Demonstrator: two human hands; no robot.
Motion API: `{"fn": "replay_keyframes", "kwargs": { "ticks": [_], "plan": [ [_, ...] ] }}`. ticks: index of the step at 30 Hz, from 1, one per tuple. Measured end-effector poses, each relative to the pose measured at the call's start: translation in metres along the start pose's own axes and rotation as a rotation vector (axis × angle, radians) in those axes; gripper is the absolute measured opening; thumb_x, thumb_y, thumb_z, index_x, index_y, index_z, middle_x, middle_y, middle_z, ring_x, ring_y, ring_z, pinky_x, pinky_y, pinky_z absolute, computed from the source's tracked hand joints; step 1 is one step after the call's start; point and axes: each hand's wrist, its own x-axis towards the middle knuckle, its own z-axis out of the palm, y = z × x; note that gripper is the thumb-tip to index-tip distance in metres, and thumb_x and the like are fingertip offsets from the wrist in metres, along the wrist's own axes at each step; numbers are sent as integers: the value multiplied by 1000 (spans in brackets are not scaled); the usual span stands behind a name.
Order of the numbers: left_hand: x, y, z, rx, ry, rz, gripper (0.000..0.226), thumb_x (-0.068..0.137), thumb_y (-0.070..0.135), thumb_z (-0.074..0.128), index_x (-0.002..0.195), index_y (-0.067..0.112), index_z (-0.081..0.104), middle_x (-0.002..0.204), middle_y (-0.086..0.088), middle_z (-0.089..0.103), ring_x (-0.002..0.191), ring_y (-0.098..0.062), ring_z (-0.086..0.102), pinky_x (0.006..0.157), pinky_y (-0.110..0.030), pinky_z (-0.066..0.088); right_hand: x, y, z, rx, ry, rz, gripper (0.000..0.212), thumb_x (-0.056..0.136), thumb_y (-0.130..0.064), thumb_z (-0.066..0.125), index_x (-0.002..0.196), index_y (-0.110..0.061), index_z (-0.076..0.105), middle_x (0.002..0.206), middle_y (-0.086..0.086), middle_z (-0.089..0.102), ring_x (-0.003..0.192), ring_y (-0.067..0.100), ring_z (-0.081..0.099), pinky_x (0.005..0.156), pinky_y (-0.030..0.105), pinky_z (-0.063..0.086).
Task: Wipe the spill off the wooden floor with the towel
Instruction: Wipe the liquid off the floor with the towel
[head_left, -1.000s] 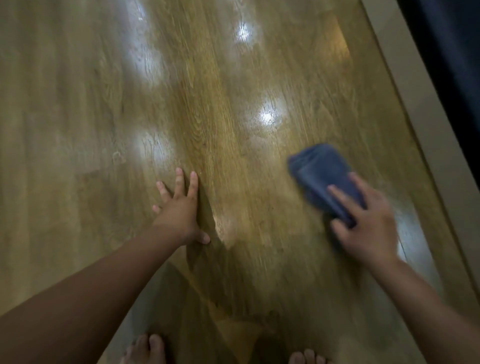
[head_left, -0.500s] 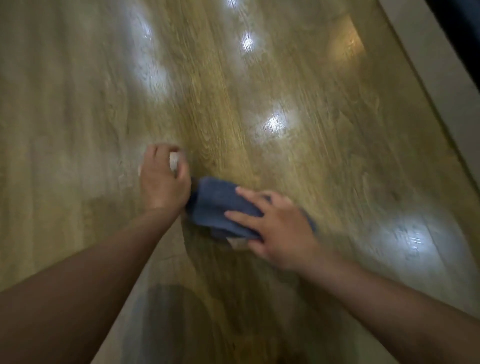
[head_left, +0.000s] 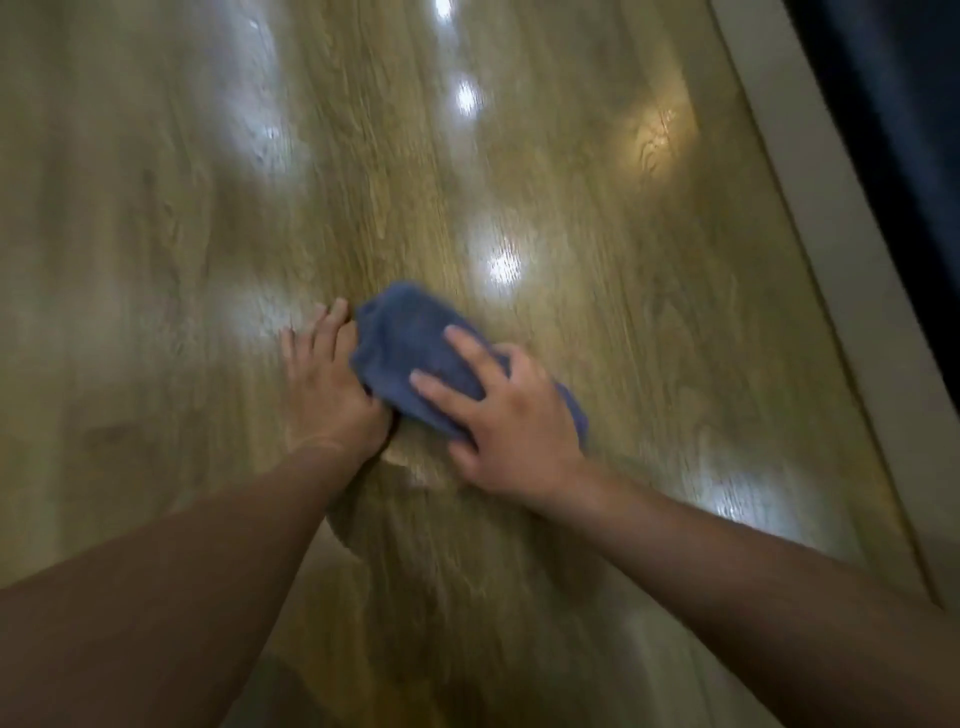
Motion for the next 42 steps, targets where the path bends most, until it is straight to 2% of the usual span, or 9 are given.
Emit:
{"fn": "replay_keyframes", "kwargs": {
  "ticks": [3, 8, 11, 18, 21, 29, 33, 37, 42],
  "plan": [
    [0, -2, 1, -60, 65, -5, 49, 88, 30, 39, 119, -2, 58, 141, -19, 51, 138, -36, 38, 120, -58, 13, 2, 76, -19, -2, 49, -189, 63, 73, -39, 54, 136, -35, 58, 153, 9, 44, 114, 41, 55, 92, 49, 51],
    [1, 1, 4, -53, 82, 19, 39, 84, 25, 39, 106, 0, 59, 139, -19, 52, 137, -37, 37, 119, -61, 12, -24, 201, -67, -96, 281, 853, 72, 76, -45, 43, 145, -26, 48, 158, 12, 29, 128, 47, 40, 112, 50, 33],
    [2, 0, 5, -55, 79, 30, 37, 85, 24, 40, 105, 1, 59, 139, -19, 52, 137, -37, 36, 119, -61, 12, 18, 176, -63, -123, 238, 1068, 66, 85, -41, 45, 149, -26, 41, 162, 12, 19, 128, 50, 36, 112, 51, 26],
    [2, -1, 7, -86, 135, 31, 37, 80, 23, 41, 101, 0, 61, 133, -20, 57, 132, -39, 43, 115, -64, 19, 82, 42, -12, -68, 25, -55, 62, 75, -39, 50, 137, -37, 57, 154, 6, 42, 112, 41, 51, 95, 48, 47],
    [1, -4, 11, -136, 164, 34, 34, 81, 23, 42, 99, 1, 61, 130, -18, 59, 131, -36, 43, 114, -65, 21, 94, 59, -20, -118, -149, -279, 68, 75, -40, 47, 142, -36, 51, 156, 9, 39, 113, 43, 53, 98, 51, 46],
    [15, 11, -18, -295, 148, 38, 72, 70, 26, 60, 138, 19, 35, 145, -6, 40, 137, -28, 34, 115, -66, 21, 90, 57, -26, -99, -235, -242, 69, 79, -46, 40, 148, -41, 40, 162, 3, 27, 131, 37, 44, 106, 53, 40],
    [70, 44, -45, 16, -297, 294, 105, 74, 40, 68, 156, 29, 4, 165, 5, 2, 151, -21, -13, 119, -61, -4, 92, 54, -27, -146, -284, -218, 74, 77, -50, 37, 149, -34, 36, 161, 7, 28, 137, 36, 38, 112, 52, 35],
    [98, 50, -49, 184, -363, 308, 117, 63, 64, 76, 155, 28, 13, 158, 6, 24, 148, -22, 13, 112, -54, 25, 93, 53, -32, -104, -272, -182, 85, 78, -50, 47, 155, -27, 22, 163, 6, 17, 149, 30, 19, 121, 46, 21],
    [86, 49, -44, 312, -247, 291, 106, 61, 81, 62, 148, 34, 23, 144, 4, 38, 134, -26, 30, 111, -61, 21, 70, 56, -26, -9, -149, 95, 92, 74, -55, 59, 151, -31, 14, 162, 3, 10, 150, 25, 12, 123, 47, 9]
  ]
}}
